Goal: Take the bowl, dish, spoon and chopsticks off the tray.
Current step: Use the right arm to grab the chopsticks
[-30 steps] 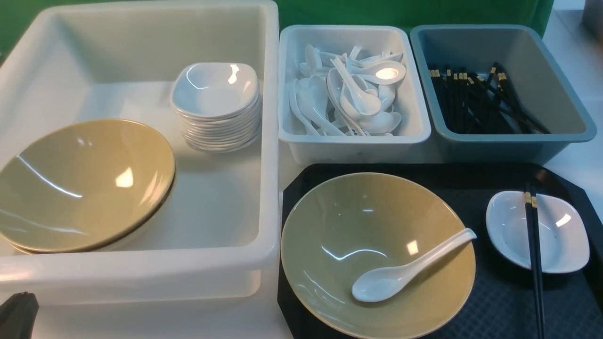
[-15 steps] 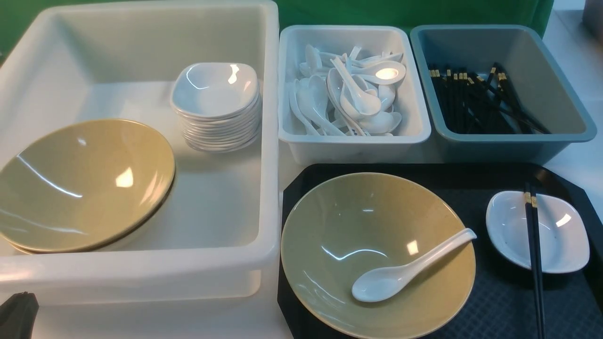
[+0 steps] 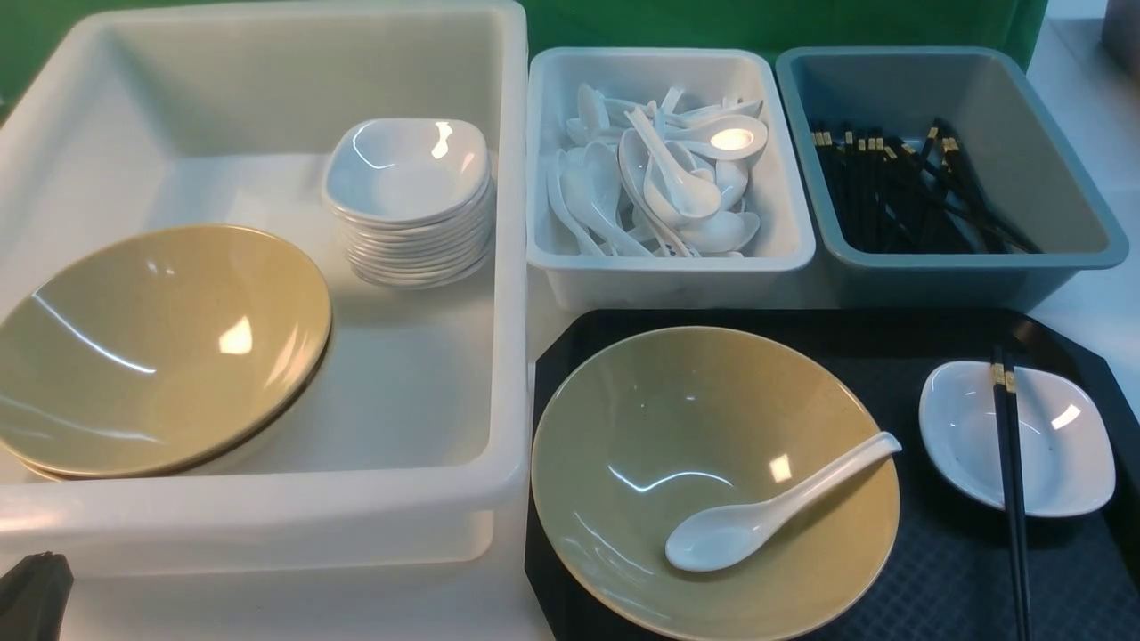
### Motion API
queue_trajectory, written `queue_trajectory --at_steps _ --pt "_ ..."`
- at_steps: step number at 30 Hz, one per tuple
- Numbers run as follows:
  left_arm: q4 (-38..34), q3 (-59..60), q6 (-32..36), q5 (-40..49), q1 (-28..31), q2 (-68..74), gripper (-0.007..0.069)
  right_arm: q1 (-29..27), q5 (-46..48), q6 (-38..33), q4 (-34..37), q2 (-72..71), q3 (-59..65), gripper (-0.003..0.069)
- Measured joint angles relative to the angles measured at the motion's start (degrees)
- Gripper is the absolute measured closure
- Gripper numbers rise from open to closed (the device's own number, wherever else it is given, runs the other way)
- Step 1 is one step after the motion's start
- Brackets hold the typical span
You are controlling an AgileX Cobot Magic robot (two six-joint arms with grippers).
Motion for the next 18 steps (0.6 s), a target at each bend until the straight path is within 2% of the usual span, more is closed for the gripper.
queue_trajectory --at_steps 15,18 --pt "1.5 0.0 0.0 -0.2 0.0 0.0 0.0633 0.0 0.0 0.1 0.0 0.0 0.0 0.0421" --pt "0.2 0.0 -1.9 -0.4 0.0 0.0 0.0633 0.0 0.0 0.1 0.0 0.0 0.0 0.0421"
